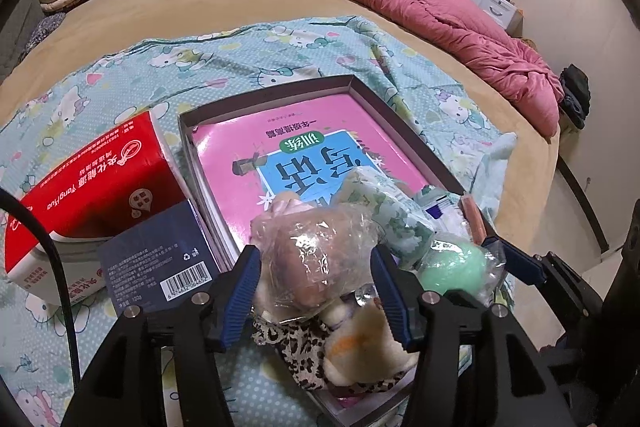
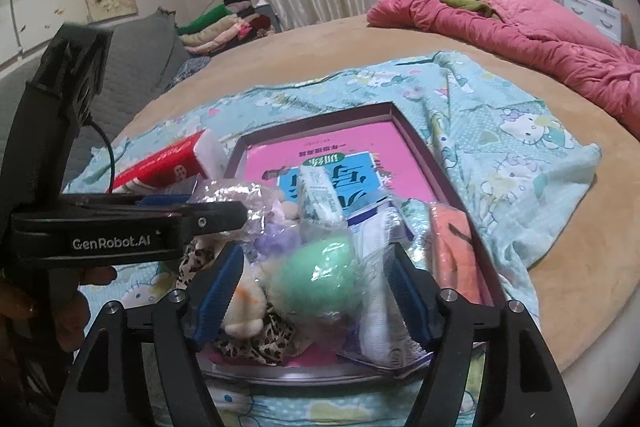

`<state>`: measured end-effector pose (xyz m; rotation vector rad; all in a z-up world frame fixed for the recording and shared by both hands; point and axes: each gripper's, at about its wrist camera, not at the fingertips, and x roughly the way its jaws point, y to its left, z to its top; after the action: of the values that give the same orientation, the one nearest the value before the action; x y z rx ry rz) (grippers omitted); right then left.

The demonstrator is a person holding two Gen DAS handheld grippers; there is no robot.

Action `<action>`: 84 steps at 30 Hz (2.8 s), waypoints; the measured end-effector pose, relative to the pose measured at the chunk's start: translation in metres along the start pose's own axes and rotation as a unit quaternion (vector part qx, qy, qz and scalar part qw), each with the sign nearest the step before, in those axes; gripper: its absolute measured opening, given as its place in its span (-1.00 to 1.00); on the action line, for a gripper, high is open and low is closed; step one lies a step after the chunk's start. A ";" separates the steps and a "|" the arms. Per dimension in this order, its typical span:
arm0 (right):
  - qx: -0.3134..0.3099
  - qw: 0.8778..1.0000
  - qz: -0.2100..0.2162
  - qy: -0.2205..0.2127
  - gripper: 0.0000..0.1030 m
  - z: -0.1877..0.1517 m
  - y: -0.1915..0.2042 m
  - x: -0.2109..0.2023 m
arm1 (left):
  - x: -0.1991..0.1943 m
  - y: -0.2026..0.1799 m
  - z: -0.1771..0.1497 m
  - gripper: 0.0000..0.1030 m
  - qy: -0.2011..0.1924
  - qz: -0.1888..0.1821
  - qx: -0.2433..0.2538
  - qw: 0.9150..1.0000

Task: Organize soft objects
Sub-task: 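Lower the bagged pink item into the tray with the left tool while the right tool places the green ball, then open both tools and withdraw them away from the tray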

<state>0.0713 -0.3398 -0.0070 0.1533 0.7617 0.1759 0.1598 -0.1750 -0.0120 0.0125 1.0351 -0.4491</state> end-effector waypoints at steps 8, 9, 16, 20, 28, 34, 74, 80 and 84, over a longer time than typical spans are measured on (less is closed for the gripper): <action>0.023 0.999 -0.019 -0.027 0.49 0.004 -0.010 -0.015 | -0.013 -0.002 0.001 0.30 -0.015 -0.006 0.003 1.000; 0.026 0.999 -0.022 -0.034 0.49 0.005 -0.011 -0.019 | -0.014 -0.003 0.001 0.31 -0.016 -0.006 0.005 1.000; 0.070 0.995 -0.040 -0.062 0.52 0.012 -0.019 -0.045 | -0.028 -0.004 -0.003 0.33 -0.026 -0.002 0.005 1.000; 0.077 0.993 -0.052 -0.072 0.53 0.015 -0.014 -0.058 | -0.040 -0.006 -0.009 0.36 -0.026 0.004 0.006 1.000; 0.072 0.993 -0.060 -0.076 0.54 0.020 0.010 -0.081 | -0.072 -0.008 -0.025 0.46 -0.041 0.020 0.003 0.999; 0.070 0.994 -0.060 -0.064 0.55 0.023 0.027 -0.096 | -0.103 -0.005 -0.040 0.63 -0.062 0.030 -0.003 0.998; 0.012 0.995 -0.104 0.008 0.56 -0.030 0.075 -0.104 | -0.130 0.006 -0.107 0.64 -0.048 0.081 -0.047 0.994; 0.013 0.995 -0.103 0.010 0.56 -0.031 0.074 -0.102 | -0.130 0.004 -0.108 0.64 -0.047 0.084 -0.047 0.994; 0.017 0.995 -0.102 0.011 0.56 -0.032 0.073 -0.101 | -0.129 0.005 -0.108 0.64 -0.043 0.086 -0.048 0.994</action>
<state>-0.0306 -0.2878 0.0528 0.1053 0.7976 -0.0286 0.0172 -0.1011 0.0381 -0.0040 0.9612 -0.2403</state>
